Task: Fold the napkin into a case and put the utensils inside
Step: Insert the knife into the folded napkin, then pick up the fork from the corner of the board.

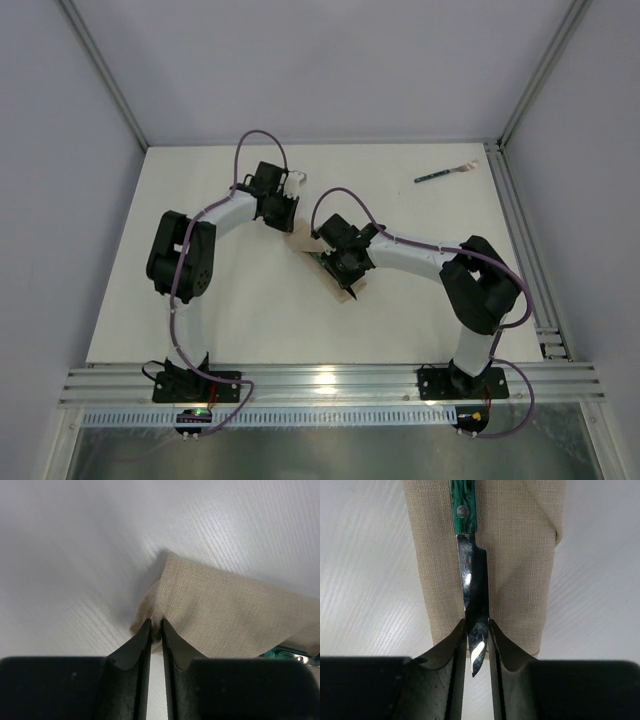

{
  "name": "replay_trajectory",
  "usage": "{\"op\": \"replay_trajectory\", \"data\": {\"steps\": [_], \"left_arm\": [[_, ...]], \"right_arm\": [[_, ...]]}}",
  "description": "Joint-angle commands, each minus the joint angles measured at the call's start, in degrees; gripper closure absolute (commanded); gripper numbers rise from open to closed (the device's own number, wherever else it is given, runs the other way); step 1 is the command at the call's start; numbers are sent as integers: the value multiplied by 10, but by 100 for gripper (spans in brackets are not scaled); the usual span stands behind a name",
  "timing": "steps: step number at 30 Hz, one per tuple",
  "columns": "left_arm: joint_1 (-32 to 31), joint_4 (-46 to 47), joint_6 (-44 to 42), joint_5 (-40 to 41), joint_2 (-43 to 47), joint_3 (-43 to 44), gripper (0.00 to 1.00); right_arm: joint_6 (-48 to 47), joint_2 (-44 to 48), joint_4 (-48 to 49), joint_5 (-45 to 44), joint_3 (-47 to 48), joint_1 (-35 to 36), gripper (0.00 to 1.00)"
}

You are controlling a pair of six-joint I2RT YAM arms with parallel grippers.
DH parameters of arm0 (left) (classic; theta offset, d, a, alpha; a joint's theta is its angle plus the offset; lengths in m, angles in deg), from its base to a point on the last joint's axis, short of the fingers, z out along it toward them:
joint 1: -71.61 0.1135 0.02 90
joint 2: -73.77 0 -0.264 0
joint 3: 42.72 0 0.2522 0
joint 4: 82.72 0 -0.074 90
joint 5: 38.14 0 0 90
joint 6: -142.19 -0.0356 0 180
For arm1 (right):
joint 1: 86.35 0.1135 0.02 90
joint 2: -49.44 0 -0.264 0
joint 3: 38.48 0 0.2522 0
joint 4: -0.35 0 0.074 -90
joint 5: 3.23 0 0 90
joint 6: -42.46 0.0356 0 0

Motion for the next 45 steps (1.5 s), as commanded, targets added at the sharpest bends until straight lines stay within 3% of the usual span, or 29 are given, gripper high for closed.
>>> {"op": "replay_trajectory", "data": {"steps": [1, 11, 28, 29, 33, 35, 42, 45], "left_arm": [[-3, 4, -12, 2, 30, -3, 85], [-3, 7, -23, 12, 39, -9, 80], [-3, 12, -27, 12, 42, -18, 78], [-3, 11, -27, 12, 42, -18, 78], [-3, 11, -27, 16, 44, -20, 78], [-3, 11, -29, 26, 47, -20, 74], [-3, 11, -38, 53, 66, -16, 59], [-3, 10, -41, 60, 81, -12, 54]], "right_arm": [[6, 18, 12, 6, 3, 2, 77], [-15, -15, 17, 2, 59, 4, 83], [-8, -82, 58, 35, 122, 4, 82], [-8, -83, 58, 34, 124, 4, 81], [-11, -77, 47, 24, 123, 4, 61], [-11, -52, 47, -2, 115, 3, 46], [-33, 73, 45, -82, 143, -10, 40], [-35, 117, 81, -141, 135, -48, 38]]}}
